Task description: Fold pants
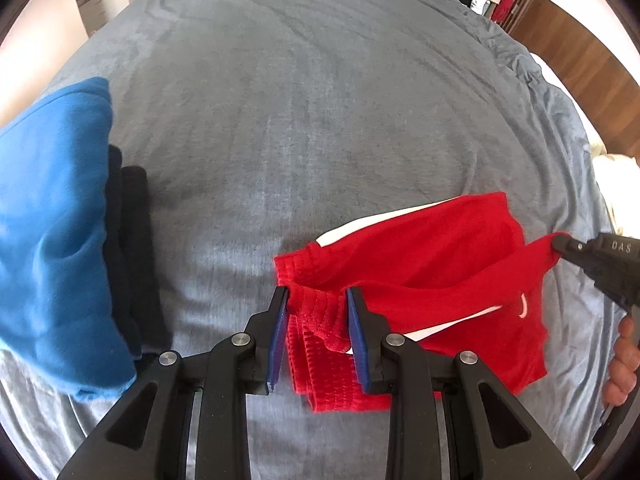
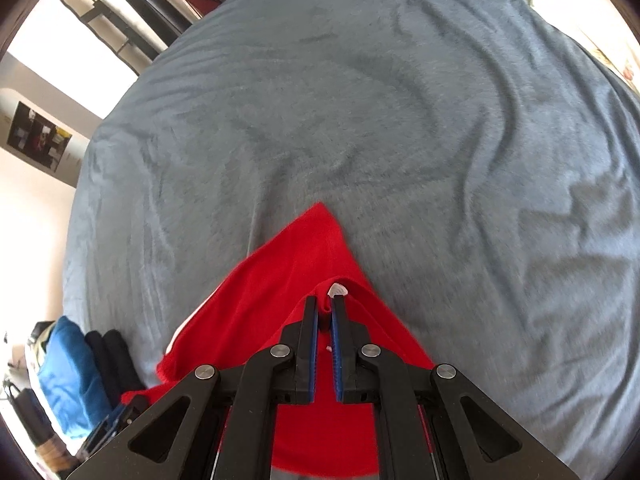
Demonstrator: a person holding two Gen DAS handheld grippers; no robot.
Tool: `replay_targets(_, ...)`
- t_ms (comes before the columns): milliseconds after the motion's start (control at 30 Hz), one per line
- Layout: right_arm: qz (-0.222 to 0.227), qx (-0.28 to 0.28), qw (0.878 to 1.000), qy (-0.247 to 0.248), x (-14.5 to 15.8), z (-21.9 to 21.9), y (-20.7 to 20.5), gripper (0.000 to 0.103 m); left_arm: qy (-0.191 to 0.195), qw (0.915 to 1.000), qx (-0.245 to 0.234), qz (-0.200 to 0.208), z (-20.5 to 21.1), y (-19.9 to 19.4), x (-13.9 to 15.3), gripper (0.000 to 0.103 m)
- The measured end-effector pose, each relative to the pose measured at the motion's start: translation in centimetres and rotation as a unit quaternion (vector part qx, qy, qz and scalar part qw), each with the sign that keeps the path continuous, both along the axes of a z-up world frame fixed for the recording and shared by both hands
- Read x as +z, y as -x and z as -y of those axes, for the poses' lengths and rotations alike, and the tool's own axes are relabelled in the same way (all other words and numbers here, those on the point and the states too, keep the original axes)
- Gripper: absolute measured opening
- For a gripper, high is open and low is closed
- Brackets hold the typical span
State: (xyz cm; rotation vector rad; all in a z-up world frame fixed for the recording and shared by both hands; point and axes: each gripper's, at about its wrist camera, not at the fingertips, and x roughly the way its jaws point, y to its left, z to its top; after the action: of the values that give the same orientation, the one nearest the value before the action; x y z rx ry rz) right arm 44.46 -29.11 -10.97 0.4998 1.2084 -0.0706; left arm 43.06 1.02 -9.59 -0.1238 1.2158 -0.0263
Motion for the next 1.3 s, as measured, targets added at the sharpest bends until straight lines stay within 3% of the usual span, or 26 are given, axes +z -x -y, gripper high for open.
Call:
replay_targets(367, 0.004, 0.007, 1.000, 0.015, -2.0, -0.2, -4.0, 0.007, -0.036, 0.9965, -0.039, 0.064, 0.4, 0.2, 0.4, 0.059)
replay_targets(533, 0.008, 0.026, 0.999, 0.024, -2.3, -1.3, -5.8, 0.013, -0.030, 0.9975, -0.027, 0.058, -0.3, -0.5, -0.4, 0.059)
replay_targets(600, 0.014, 0.031, 0.999, 0.036, -2.1, -1.6, -6.1, 0.039, -0.023, 0.9980, -0.020, 0.056, -0.5, -0.6, -0.7, 0.059)
replay_targets(633, 0.020, 0.031, 0.998, 0.048, -1.8, -1.6, -6.1, 0.041, -0.020, 0.9980, -0.016, 0.058, -0.8, -0.9, -0.9, 0.059)
replay_targets(800, 0.034, 0.042, 0.992, 0.114, -0.6, -1.7, -5.3, 0.041, -0.016, 0.9977, -0.006, 0.065, -1.2, -1.7, -2.1, 0.059)
replay_targets(1233, 0.007, 0.053, 0.995, 0.087, -4.5, -1.4, -3.6, 0.041, -0.004, 0.9984, -0.004, 0.056, -1.0, -3.9, -5.5, 0.058)
replay_targets(1267, 0.005, 0.056, 0.994, 0.090, -4.8, -1.5, -3.7, 0.041, -0.004, 0.9984, -0.005, 0.056, -1.0, -3.9, -5.6, 0.057)
replay_targets(1300, 0.006, 0.059, 0.994, 0.090, -5.0, -1.5, -3.9, 0.041, -0.001, 0.9983, -0.007, 0.058, -1.0, -3.9, -5.6, 0.045)
